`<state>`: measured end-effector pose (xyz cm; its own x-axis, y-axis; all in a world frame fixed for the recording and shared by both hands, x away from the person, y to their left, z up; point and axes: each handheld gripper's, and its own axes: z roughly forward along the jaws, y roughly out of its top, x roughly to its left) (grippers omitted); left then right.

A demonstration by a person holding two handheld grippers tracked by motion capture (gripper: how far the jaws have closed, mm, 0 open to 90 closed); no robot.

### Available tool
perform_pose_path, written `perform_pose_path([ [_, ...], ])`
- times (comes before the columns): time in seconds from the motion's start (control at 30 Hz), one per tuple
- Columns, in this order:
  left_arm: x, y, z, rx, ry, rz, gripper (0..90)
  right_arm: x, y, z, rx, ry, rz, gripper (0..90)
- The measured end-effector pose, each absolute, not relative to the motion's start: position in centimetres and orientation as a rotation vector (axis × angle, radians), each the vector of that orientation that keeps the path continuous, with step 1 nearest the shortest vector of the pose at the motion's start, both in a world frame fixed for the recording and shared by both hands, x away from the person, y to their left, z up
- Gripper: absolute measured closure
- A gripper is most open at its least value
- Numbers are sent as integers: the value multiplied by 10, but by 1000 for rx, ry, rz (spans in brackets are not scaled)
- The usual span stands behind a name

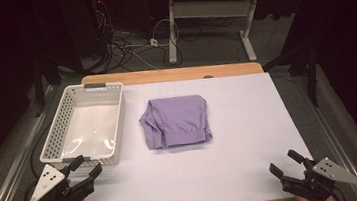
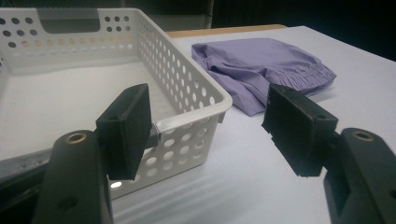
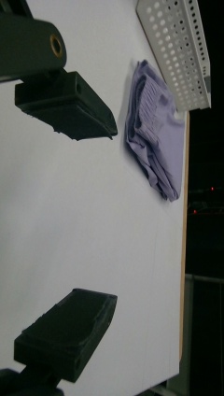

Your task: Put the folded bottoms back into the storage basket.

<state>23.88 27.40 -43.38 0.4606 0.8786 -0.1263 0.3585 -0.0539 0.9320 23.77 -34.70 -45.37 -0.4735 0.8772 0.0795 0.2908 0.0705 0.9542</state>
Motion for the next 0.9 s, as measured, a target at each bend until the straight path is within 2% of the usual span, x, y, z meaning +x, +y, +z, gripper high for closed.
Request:
perform_pose_path([
  [0.17, 238, 270, -429, 1632, 1075, 623, 311, 239, -348, -454, 1183, 1791, 1402, 172],
  [0.9, 252, 239, -417, 1648, 985, 538, 296, 238, -346, -454, 1148, 1818, 1422, 172],
])
